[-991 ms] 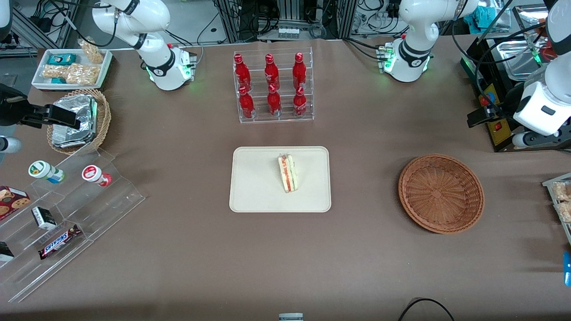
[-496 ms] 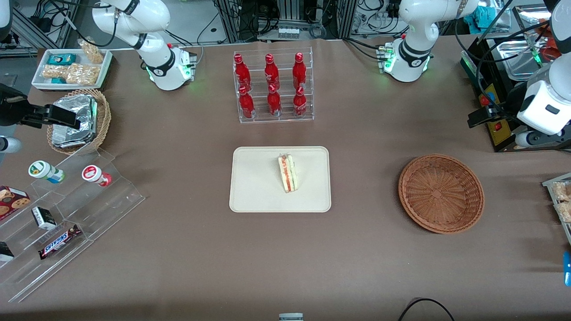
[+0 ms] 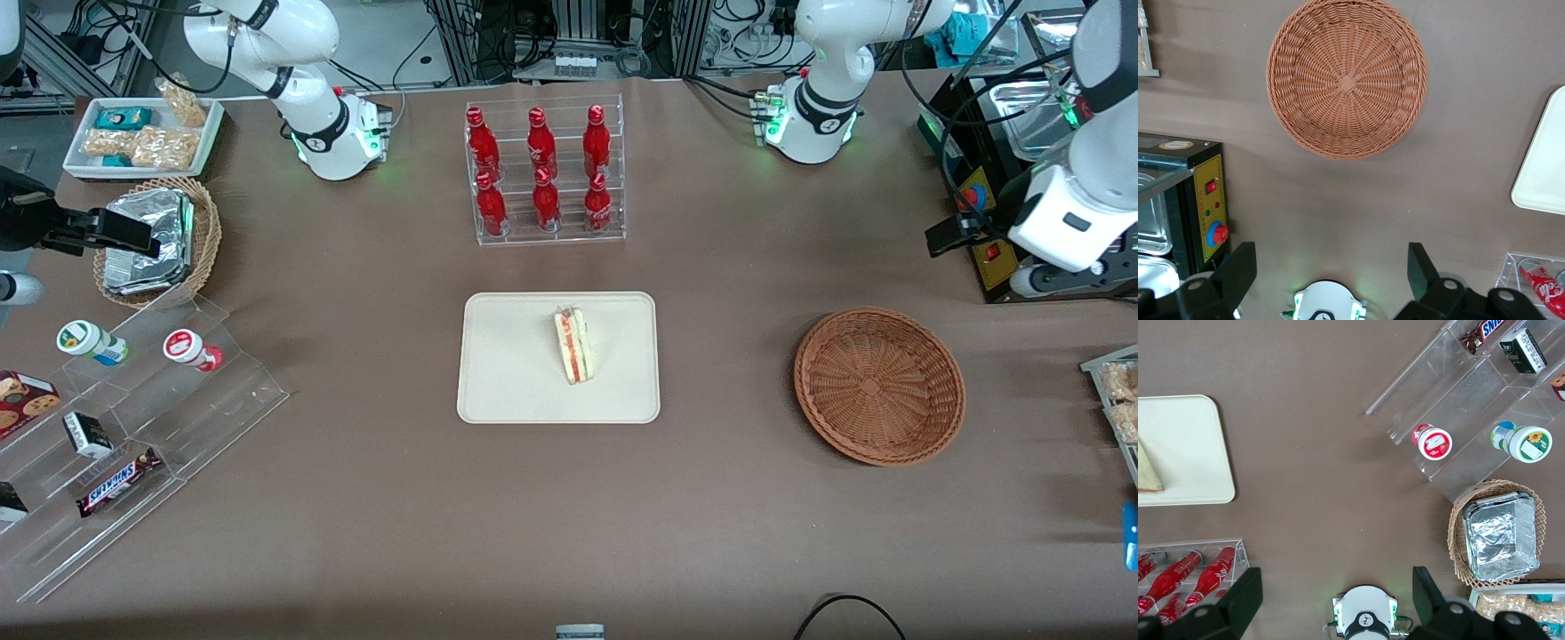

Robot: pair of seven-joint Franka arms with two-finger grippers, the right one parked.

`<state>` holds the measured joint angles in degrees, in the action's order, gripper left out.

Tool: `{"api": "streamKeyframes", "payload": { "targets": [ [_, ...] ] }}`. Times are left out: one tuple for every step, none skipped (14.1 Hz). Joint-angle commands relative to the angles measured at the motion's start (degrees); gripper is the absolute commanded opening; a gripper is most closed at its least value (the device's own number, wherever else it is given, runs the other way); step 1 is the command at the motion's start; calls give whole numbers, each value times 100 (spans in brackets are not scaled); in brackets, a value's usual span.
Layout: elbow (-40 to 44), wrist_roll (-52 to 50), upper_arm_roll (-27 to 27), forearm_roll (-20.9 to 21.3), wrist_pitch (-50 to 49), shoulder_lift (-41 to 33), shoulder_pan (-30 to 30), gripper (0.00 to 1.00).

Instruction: Place sandwich from basket to tray

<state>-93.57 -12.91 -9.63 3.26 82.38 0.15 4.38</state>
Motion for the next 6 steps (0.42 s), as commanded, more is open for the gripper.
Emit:
{"api": "streamKeyframes", "payload": {
  "targets": [
    [-74, -45, 49, 114, 59, -77, -113, 100],
    [-65, -45, 58, 70, 77, -59, -113, 100],
    [-65, -45, 49, 35, 129, -51, -113, 100],
    [-74, -36, 58, 8, 156, -59, -113, 100],
    [-74, -36, 58, -9, 156, -59, -104, 100],
    [-83, -28, 58, -36, 165, -50, -104, 100]
  ]
}}
